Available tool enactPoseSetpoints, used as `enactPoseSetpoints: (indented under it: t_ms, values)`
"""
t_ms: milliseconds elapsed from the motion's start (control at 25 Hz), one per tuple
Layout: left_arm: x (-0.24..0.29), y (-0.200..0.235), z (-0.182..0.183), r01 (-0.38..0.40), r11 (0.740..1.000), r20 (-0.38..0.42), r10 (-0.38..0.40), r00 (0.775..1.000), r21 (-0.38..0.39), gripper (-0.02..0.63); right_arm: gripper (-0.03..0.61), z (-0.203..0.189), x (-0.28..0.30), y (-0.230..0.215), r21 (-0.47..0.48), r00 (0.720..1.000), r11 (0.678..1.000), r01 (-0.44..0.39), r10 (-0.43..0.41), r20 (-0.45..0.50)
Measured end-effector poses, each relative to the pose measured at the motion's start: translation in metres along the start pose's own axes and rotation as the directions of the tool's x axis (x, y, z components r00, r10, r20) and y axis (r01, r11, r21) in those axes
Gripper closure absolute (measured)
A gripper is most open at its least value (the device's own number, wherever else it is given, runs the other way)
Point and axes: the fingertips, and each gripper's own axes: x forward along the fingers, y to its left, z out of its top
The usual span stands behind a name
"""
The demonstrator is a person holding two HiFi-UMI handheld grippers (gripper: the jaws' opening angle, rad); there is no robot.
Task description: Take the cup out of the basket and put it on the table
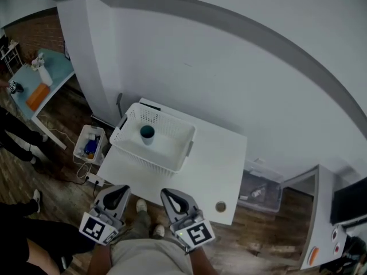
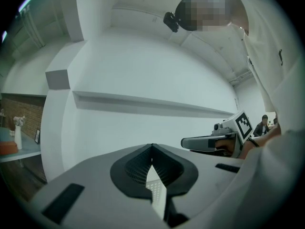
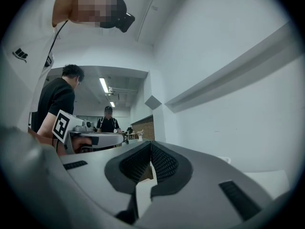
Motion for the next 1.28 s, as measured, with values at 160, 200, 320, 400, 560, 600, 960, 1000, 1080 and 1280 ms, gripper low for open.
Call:
enactPoseSetpoints:
  t_ms: [160,200,320,400,560,600,960,1000,1080,1280]
  values:
    - [0.019,0.019,-0.004,0.013,1.000,0.007,-0.013,1.000,-0.005,0.612,0.569,-0.003,0.020,-0.017,-0.003,1.000,1.000,0.018,-0.018,0.001]
    - [0.025,0.025,-0.005,0.018,1.000,0.008,-0.018,1.000,-0.005,0.612,0.569,-0.004,0.026,-0.021,-0.005,1.000,1.000,0.022,-0.022,0.002]
    - [0.041,0.043,-0.008,0.031,0.999,0.001,-0.031,1.000,-0.005,0.612,0.569,-0.007,0.045,-0.034,-0.005,0.999,0.999,0.034,-0.034,-0.005]
    - [0.051,0.056,-0.009,0.040,0.999,-0.004,-0.040,0.999,-0.007,0.612,0.569,-0.006,0.058,-0.043,-0.006,0.999,0.999,0.043,-0.043,-0.003]
    - [0.070,0.079,-0.012,0.062,0.998,-0.008,-0.062,0.998,-0.011,0.612,0.569,-0.008,0.083,-0.060,-0.001,0.998,0.998,0.065,-0.065,-0.008]
    - [0.075,0.085,-0.012,0.065,0.998,-0.007,-0.065,0.998,-0.018,0.612,0.569,-0.009,0.090,-0.064,0.000,0.998,0.998,0.070,-0.070,-0.010]
    - [0.114,0.140,-0.015,0.109,0.993,-0.017,-0.109,0.994,-0.041,0.612,0.569,-0.016,0.146,-0.092,0.001,0.993,0.994,0.110,-0.110,-0.031]
    - [0.118,0.144,-0.014,0.114,0.992,-0.017,-0.115,0.993,-0.047,0.612,0.569,-0.016,0.150,-0.095,0.000,0.993,0.993,0.116,-0.116,-0.035]
    - [0.124,0.152,-0.015,0.125,0.991,-0.018,-0.126,0.992,-0.052,0.612,0.569,-0.017,0.158,-0.100,-0.004,0.991,0.992,0.127,-0.127,-0.038]
    - [0.139,0.168,-0.022,0.129,0.990,-0.029,-0.130,0.991,-0.053,0.612,0.569,-0.022,0.176,-0.114,-0.033,0.990,0.991,0.126,-0.128,-0.051]
